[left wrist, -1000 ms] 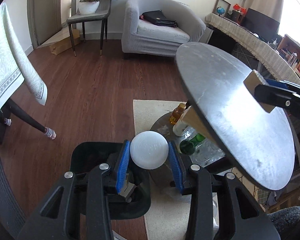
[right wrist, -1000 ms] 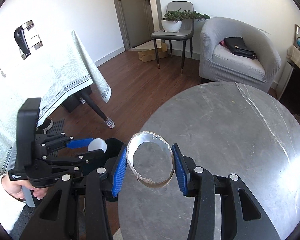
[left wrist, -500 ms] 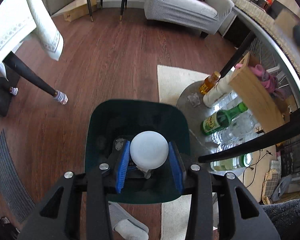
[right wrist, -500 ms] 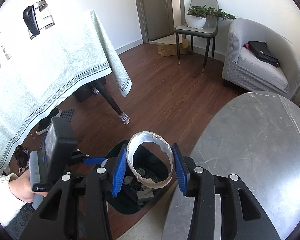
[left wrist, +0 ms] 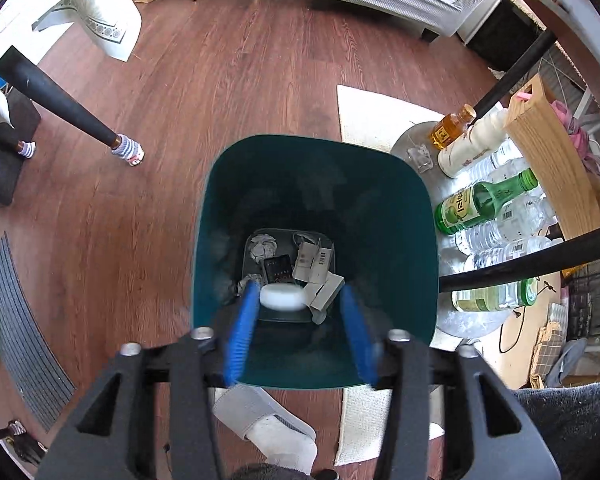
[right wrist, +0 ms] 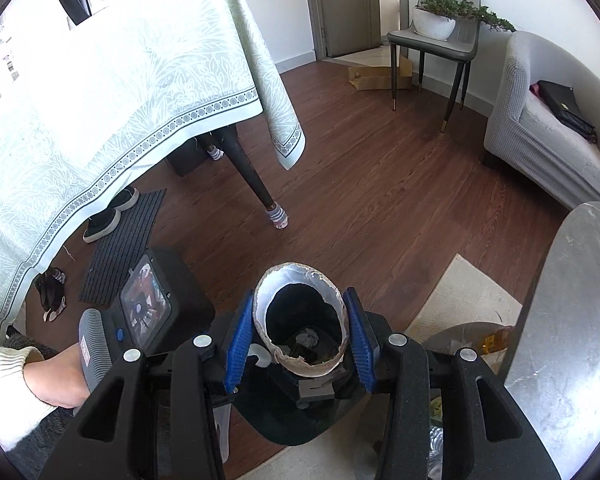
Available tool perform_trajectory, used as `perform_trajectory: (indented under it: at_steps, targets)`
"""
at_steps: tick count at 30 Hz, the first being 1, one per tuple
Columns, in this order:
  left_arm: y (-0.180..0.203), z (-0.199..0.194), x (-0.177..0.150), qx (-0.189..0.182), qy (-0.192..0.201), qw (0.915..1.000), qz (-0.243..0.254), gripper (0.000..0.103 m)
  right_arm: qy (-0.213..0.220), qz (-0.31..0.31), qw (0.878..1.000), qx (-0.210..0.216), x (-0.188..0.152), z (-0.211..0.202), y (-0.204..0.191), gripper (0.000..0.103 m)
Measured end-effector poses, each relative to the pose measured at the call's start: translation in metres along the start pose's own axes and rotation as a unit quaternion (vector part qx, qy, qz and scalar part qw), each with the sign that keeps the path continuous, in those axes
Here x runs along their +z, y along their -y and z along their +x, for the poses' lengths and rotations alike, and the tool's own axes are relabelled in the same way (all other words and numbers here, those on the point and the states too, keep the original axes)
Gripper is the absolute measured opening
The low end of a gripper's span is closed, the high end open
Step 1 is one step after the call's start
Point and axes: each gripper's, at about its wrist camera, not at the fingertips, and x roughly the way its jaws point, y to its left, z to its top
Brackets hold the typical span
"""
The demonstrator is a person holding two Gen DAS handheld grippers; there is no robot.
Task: Collect trash
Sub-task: 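Open the left tool to drop the white puck into the bin, then lower the tape core into the bin and open the right tool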
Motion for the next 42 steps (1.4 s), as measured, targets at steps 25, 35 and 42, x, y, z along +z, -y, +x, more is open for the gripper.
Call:
perform_trajectory:
  at_steps: [25,35,42]
  targets:
    - [-0.008,-0.118,0.012,-0.022,0.174,0.9844,-0.017,0.032,-0.143,0.003,0.99,-0.014,-0.044,0.101,-0.004,0.045]
    - [0.002,-0.145,0.018,-0.045,0.203,0.9781,-0.016,0.029,-0.202,-0.034,0.979,-0.019,-0.071,0.137,-0.017,0.049]
    - [0.01,-0.158,0.018,-0.053,0.217,0.9746,-0.011,0.029,-0.231,-0.052,0.971,-0.029,-0.087,0.143,-0.019,0.06]
